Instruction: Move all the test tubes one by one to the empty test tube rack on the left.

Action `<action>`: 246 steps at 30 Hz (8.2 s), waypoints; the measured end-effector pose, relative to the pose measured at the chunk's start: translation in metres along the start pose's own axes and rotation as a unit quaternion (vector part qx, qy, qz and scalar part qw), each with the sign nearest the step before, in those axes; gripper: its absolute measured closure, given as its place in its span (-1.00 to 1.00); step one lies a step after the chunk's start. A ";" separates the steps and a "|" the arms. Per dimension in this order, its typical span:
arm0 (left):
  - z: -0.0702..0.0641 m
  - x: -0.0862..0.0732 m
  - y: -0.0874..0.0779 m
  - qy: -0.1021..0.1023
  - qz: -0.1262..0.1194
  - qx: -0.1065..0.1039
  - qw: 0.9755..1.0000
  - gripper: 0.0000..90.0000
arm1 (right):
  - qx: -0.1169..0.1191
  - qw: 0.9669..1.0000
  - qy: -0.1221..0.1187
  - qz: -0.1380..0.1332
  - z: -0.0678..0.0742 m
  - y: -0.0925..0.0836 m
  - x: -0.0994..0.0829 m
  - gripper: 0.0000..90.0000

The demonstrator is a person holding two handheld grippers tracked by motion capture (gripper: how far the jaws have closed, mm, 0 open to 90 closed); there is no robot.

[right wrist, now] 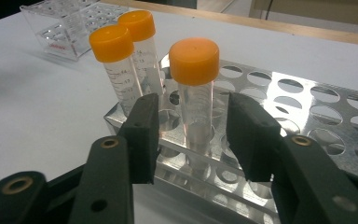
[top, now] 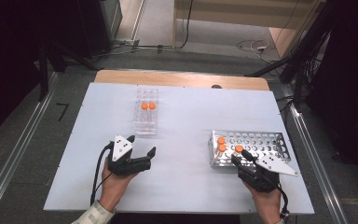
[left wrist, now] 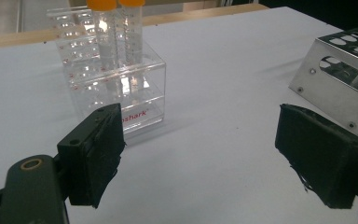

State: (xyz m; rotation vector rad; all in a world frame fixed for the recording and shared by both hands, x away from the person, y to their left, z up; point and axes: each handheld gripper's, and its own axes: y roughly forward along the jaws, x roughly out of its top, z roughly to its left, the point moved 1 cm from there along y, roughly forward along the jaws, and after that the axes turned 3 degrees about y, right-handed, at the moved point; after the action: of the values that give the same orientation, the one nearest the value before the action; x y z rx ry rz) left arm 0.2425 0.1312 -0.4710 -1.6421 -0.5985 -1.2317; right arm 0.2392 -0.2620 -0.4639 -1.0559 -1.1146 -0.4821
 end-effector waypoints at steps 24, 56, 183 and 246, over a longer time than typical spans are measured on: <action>0.000 0.000 0.000 -0.007 0.000 -0.008 1.000 -0.65 | -0.018 1.000 -0.021 -0.002 0.001 0.009 -0.001 0.56; -0.004 0.000 -0.001 0.000 0.000 -0.013 1.000 -0.65 | -0.022 0.997 -0.025 -0.073 0.007 -0.025 0.026 0.60; -0.048 0.033 -0.015 0.027 -0.047 -0.119 0.991 0.56 | 0.150 0.984 -0.095 0.031 0.101 0.009 0.011 -0.35; 0.027 0.107 0.032 0.003 -0.064 0.028 0.998 0.56 | 0.082 0.994 -0.056 0.038 0.050 -0.010 -0.010 -0.34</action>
State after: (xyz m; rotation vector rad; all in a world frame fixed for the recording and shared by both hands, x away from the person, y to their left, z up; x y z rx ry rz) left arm 0.3207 0.1255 -0.3864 -1.5738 -0.7377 -1.3006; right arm 0.2028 -0.2246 -0.4651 -0.9878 -1.1870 -0.2680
